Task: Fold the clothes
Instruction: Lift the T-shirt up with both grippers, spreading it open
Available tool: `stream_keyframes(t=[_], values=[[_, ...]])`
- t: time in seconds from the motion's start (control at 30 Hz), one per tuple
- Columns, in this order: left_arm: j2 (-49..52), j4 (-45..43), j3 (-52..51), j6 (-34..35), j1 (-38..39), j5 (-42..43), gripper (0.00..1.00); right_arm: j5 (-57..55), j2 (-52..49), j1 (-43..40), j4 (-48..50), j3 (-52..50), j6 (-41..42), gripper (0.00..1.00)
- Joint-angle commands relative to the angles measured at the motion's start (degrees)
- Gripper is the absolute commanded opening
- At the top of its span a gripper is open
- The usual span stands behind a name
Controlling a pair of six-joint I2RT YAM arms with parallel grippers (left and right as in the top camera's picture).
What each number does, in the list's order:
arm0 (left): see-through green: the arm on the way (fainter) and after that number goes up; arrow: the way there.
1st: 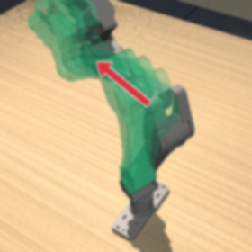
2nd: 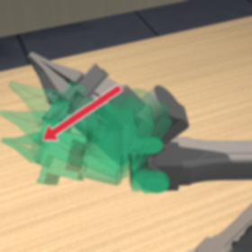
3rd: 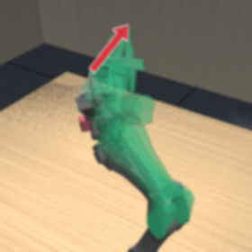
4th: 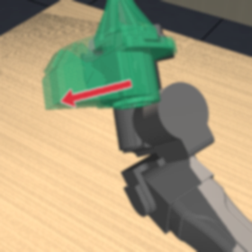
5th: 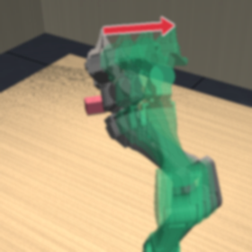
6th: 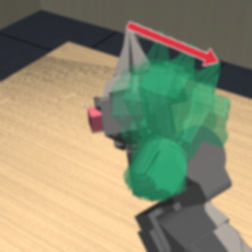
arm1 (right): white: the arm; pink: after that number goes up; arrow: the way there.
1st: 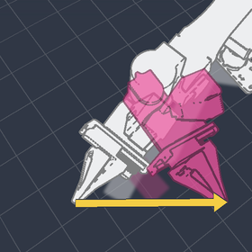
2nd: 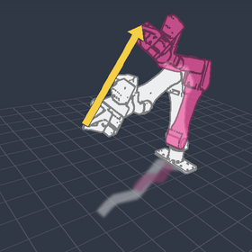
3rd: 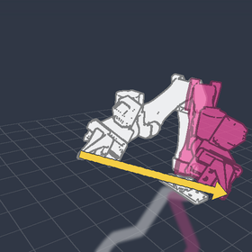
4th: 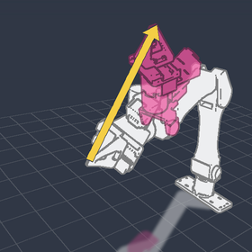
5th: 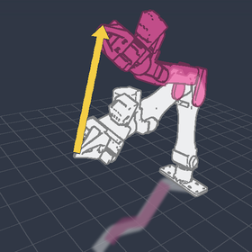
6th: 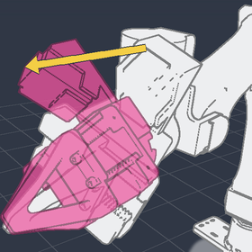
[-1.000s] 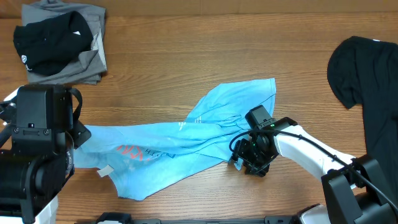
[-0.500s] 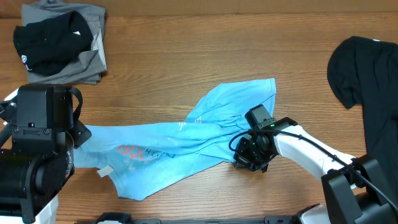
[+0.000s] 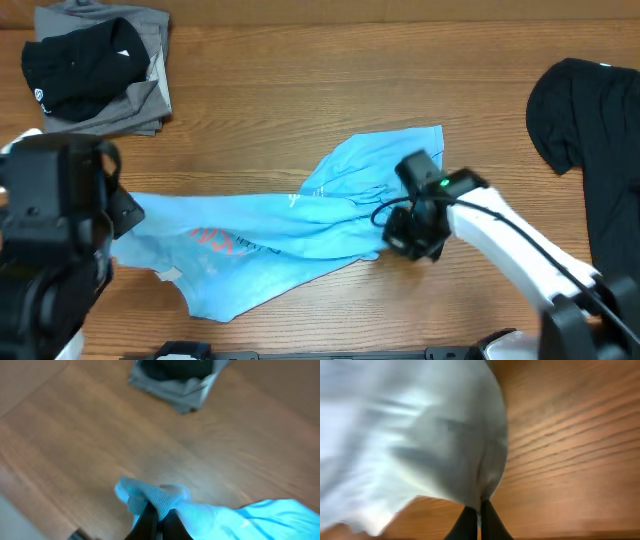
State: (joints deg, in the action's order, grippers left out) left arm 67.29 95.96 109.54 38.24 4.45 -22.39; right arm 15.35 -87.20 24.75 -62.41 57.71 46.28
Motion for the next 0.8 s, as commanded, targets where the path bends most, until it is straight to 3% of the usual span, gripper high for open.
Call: stream_keyframes(t=[0.0,0.4,0.77], values=[[-0.8,0.3,7.0,-4.0,-0.3,3.0,0.04,-9.9,6.5,-0.1,-5.5,13.0,0.0,0.04],[-3.1,0.8,10.5,-7.9,-0.3,5.5,0.04,-24.9,13.7,-0.1,-25.5,53.7,-0.2,0.04],[-5.6,0.8,24.7,-13.8,-0.3,14.6,0.04,-30.6,13.9,-0.1,-34.5,81.6,-4.3,0.04]])
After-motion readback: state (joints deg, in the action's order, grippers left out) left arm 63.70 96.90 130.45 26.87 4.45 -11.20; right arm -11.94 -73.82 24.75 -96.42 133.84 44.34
